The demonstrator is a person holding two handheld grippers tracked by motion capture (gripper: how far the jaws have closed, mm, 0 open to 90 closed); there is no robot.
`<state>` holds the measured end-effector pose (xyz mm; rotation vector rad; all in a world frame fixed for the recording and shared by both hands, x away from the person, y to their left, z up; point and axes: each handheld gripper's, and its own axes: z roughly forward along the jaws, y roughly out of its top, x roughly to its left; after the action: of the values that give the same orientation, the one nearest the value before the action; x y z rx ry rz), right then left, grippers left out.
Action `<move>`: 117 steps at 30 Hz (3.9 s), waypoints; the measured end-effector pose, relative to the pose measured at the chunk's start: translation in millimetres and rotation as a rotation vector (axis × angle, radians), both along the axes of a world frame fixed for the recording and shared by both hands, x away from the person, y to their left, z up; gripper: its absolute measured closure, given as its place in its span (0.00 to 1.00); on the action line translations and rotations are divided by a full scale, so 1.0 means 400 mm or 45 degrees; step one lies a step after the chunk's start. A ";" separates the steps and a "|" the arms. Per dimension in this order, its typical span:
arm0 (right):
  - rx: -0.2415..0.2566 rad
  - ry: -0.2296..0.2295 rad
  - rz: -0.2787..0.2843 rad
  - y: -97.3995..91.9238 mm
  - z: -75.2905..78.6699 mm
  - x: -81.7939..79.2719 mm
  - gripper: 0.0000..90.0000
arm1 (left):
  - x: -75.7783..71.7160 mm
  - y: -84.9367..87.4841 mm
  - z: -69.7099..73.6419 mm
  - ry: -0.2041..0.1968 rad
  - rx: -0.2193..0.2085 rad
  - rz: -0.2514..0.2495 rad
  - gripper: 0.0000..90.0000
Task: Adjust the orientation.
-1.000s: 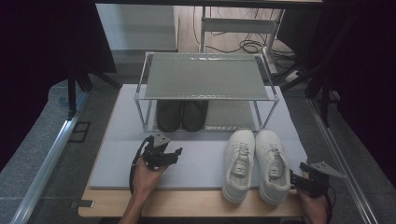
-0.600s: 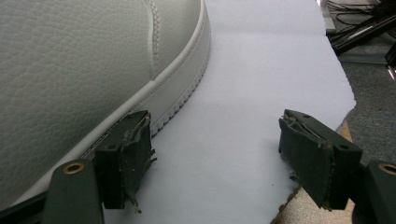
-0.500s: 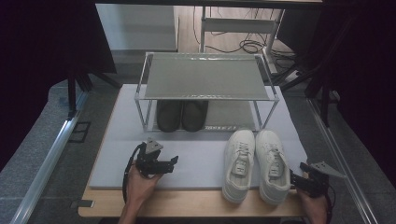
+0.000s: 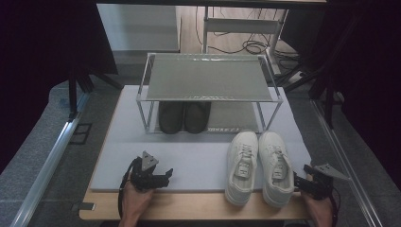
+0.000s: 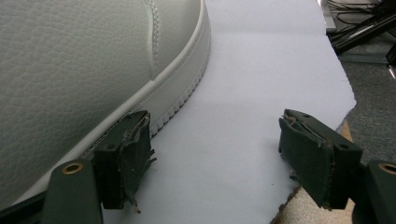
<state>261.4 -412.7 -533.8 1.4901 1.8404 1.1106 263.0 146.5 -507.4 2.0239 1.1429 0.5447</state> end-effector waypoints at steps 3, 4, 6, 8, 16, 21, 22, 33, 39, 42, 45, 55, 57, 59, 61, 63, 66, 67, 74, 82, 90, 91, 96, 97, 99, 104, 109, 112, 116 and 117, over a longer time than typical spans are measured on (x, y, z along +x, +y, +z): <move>0.002 0.002 -0.001 0.000 0.000 0.000 0.28 | -0.010 0.006 -0.016 -0.010 0.012 0.017 0.13; 0.002 0.002 0.000 0.000 0.000 0.000 0.28 | -0.012 0.007 -0.021 -0.007 0.018 0.020 0.13; 0.002 0.002 0.000 0.000 0.000 0.000 0.28 | -0.014 0.009 -0.033 -0.002 0.035 0.026 0.13; 0.003 0.002 0.001 0.000 0.000 0.000 0.28 | -0.014 0.011 -0.043 0.006 0.046 0.034 0.13; 0.000 0.002 0.008 -0.001 0.000 0.001 0.28 | -0.009 0.030 -0.071 0.012 -0.044 0.038 0.13; -0.002 0.011 0.005 -0.001 0.002 0.004 0.27 | -0.016 0.031 -0.080 -0.025 -0.064 0.052 0.13; -0.007 0.020 0.002 -0.001 0.004 0.004 0.25 | -0.015 0.031 -0.080 -0.023 -0.064 0.052 0.13; 0.000 0.104 0.019 -0.010 0.020 -0.006 0.13 | -0.015 0.030 -0.080 -0.025 -0.066 0.056 0.13; 0.016 0.138 0.016 -0.023 0.034 -0.023 0.16 | -0.014 0.029 -0.080 -0.025 -0.067 0.059 0.13; 0.031 0.108 0.029 -0.030 0.048 -0.040 0.31 | -0.014 0.029 -0.080 -0.025 -0.066 0.060 0.13; 0.010 0.090 0.056 -0.030 0.064 -0.059 0.41 | -0.014 0.029 -0.080 -0.025 -0.066 0.061 0.13; 0.010 0.074 0.181 -0.002 0.100 -0.090 0.74 | -0.014 0.029 -0.080 -0.025 -0.067 0.061 0.13; 0.009 0.067 0.190 0.000 0.103 -0.094 0.81 | -0.014 0.029 -0.080 -0.025 -0.067 0.061 0.13; 0.018 0.063 0.203 0.000 0.108 -0.101 0.88 | -0.014 0.029 -0.080 -0.025 -0.067 0.061 0.13; 0.005 0.068 0.221 0.002 0.114 -0.111 0.96 | -0.014 0.029 -0.080 -0.025 -0.067 0.062 0.13; 0.000 0.063 0.227 0.003 0.116 -0.115 0.98 | -0.014 0.029 -0.080 -0.025 -0.067 0.062 0.13; 0.022 0.066 0.256 0.005 0.121 -0.128 1.00 | -0.014 0.029 -0.080 -0.025 -0.067 0.062 0.13; 0.027 0.072 0.267 0.005 0.124 -0.133 1.00 | -0.014 0.029 -0.080 -0.025 -0.067 0.063 0.13; 0.052 0.066 0.344 0.017 0.140 -0.169 1.00 | -0.015 0.029 -0.080 -0.025 -0.067 0.063 0.13; 0.058 0.069 0.402 0.030 0.148 -0.207 1.00 | -0.015 0.029 -0.080 -0.025 -0.067 0.063 0.13; 0.080 0.066 0.462 0.046 0.159 -0.240 1.00 | -0.014 0.029 -0.080 -0.025 -0.067 0.064 0.13; 0.079 0.067 0.474 0.049 0.164 -0.245 1.00 | -0.015 0.028 -0.080 -0.025 -0.066 0.064 0.13; 0.084 0.060 0.533 0.070 0.179 -0.259 1.00 | -0.014 0.029 -0.080 -0.025 -0.066 0.064 0.13; 0.083 0.060 0.545 0.077 0.181 -0.261 1.00 | -0.014 0.029 -0.080 -0.025 -0.066 0.064 0.13; 0.079 0.051 0.569 0.090 0.183 -0.262 1.00 | -0.014 0.029 -0.080 -0.024 -0.066 0.064 0.13; 0.087 0.059 0.638 0.128 0.178 -0.256 1.00 | -0.014 0.029 -0.080 -0.024 -0.066 0.064 0.13; 0.082 0.062 0.665 0.151 0.158 -0.246 1.00 | -0.014 0.028 -0.080 -0.024 -0.066 0.065 0.13; 0.060 0.060 0.655 0.156 0.151 -0.239 1.00 | -0.014 0.028 -0.080 -0.024 -0.066 0.065 0.13; 0.084 0.063 0.658 0.151 0.147 -0.237 1.00 | -0.014 0.028 -0.080 -0.023 -0.064 0.066 0.13; 0.091 0.063 0.661 0.149 0.146 -0.236 1.00 | -0.014 0.028 -0.080 -0.023 -0.064 0.066 0.13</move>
<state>167.0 -353.3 -475.3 1.1054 2.3189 1.3904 257.2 157.8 -539.4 1.9473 1.1893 0.5539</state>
